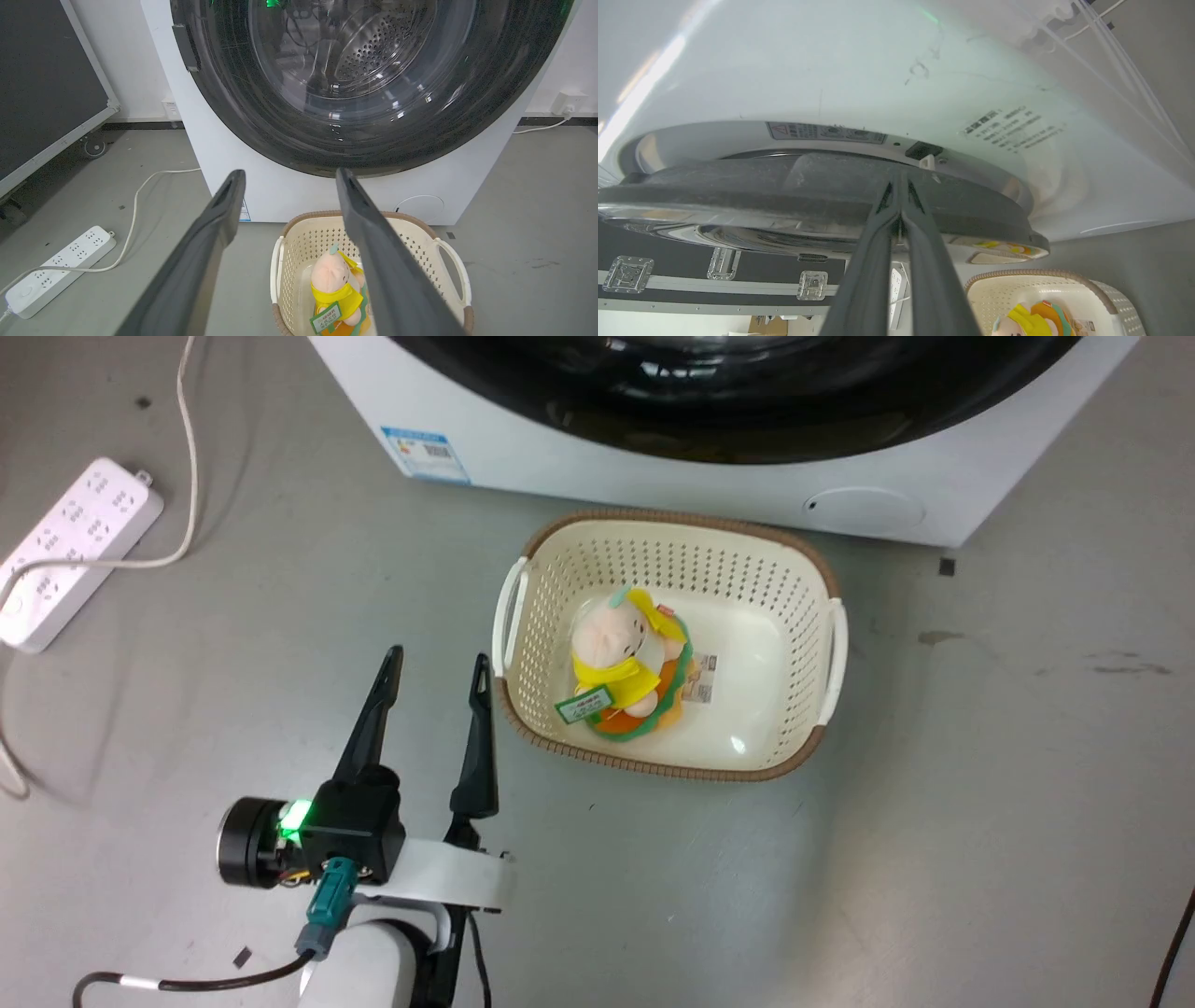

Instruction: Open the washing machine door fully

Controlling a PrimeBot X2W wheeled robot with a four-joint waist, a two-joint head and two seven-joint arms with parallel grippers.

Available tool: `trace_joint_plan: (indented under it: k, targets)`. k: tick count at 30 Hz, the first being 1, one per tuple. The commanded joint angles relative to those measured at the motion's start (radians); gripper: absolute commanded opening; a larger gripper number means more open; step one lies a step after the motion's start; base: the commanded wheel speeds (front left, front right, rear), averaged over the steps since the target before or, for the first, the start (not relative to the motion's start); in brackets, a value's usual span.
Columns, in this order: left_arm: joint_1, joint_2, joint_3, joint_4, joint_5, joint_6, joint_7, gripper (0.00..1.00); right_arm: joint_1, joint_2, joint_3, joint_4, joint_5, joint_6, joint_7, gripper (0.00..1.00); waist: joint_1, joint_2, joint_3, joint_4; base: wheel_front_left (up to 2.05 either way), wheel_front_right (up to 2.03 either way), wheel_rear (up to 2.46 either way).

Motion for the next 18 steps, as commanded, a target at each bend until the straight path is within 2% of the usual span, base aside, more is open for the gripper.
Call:
trace_joint_plan:
  k: [1, 12, 18]
  targets:
    - [-0.024, 0.001, -0.01, -0.006, -0.007, 0.005, -0.013, 1.0, -0.059, -0.021, -0.008, 0.041, 0.025, 0.001, 0.016, 0.0, -0.0001, 0.0, 0.018, 0.011, 0.0, 0.0, 0.0]
    - [-0.064, 0.002, -0.044, -0.005, -0.023, 0.022, -0.036, 1.0, -0.252, -0.064, -0.027, 0.218, 0.107, 0.001, 0.186, 0.0, -0.0001, 0.0, 0.078, 0.044, 0.0, 0.0, 0.0]
    - [-0.078, 0.002, -0.056, 0.004, -0.028, 0.029, -0.045, 1.0, -0.278, -0.074, -0.022, 0.277, 0.137, 0.001, 0.281, 0.0, -0.0001, 0.0, 0.082, 0.054, 0.0, 0.0, 0.0]
